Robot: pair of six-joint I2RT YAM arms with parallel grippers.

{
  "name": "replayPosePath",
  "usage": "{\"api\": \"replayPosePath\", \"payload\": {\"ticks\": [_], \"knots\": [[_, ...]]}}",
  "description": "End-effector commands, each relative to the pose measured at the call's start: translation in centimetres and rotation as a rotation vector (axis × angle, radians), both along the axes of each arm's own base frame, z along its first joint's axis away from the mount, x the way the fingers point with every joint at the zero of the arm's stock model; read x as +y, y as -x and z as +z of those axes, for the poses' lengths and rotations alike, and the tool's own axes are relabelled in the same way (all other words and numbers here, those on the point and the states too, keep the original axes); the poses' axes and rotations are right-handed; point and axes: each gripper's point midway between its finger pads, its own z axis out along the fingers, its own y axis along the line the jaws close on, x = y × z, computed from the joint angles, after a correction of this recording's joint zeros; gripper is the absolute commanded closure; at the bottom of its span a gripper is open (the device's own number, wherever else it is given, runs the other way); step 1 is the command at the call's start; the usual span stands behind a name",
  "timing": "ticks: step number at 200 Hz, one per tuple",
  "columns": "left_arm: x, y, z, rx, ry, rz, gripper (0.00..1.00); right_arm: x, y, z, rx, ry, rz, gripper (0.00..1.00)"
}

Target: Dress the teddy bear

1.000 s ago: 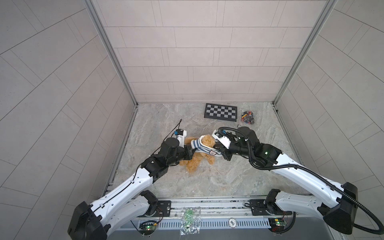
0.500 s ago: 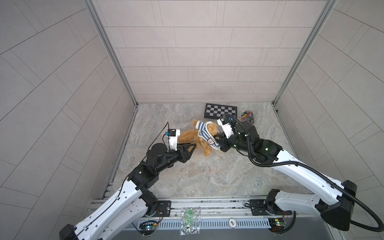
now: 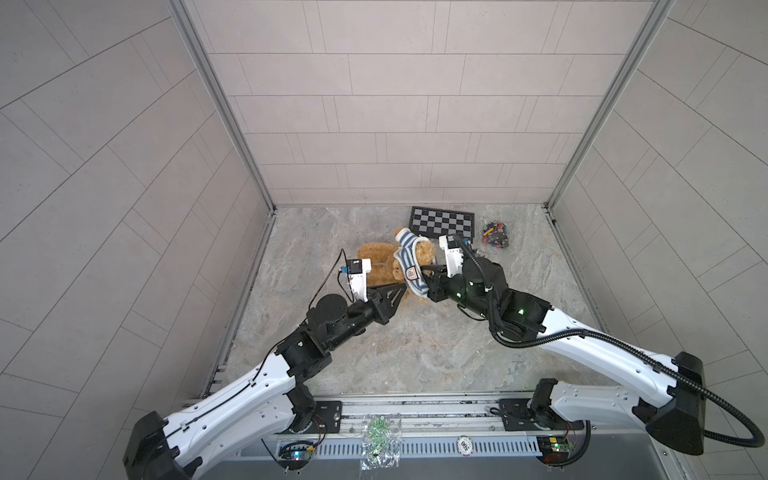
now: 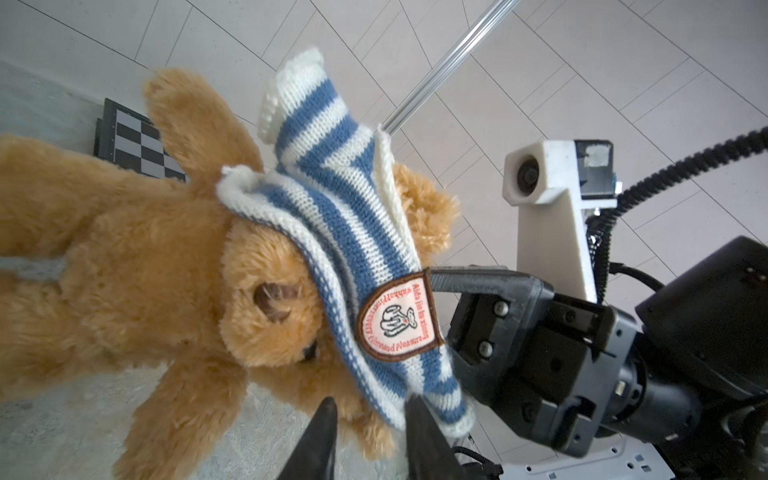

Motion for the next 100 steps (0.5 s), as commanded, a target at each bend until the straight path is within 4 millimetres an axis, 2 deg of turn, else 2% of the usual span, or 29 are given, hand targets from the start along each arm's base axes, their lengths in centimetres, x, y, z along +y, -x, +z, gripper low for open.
{"api": "replayPosePath", "payload": {"ticks": [1, 41, 100], "knots": [[0.1, -0.6, 1.8, -0.02, 0.061, 0.036, 0.7, -0.3, -0.6, 3.9, -0.077, -0.147, -0.067, 1.0], [-0.5, -1.0, 1.3, 0.013, 0.048, 0.035, 0.72, -0.1, -0.5, 3.6, -0.074, -0.149, -0.07, 1.0], [-1.5, -0.4, 1.2, 0.023, 0.042, -0.003, 0.73, -0.1, -0.5, 2.9, -0.07, -0.129, -0.074, 1.0]]}}
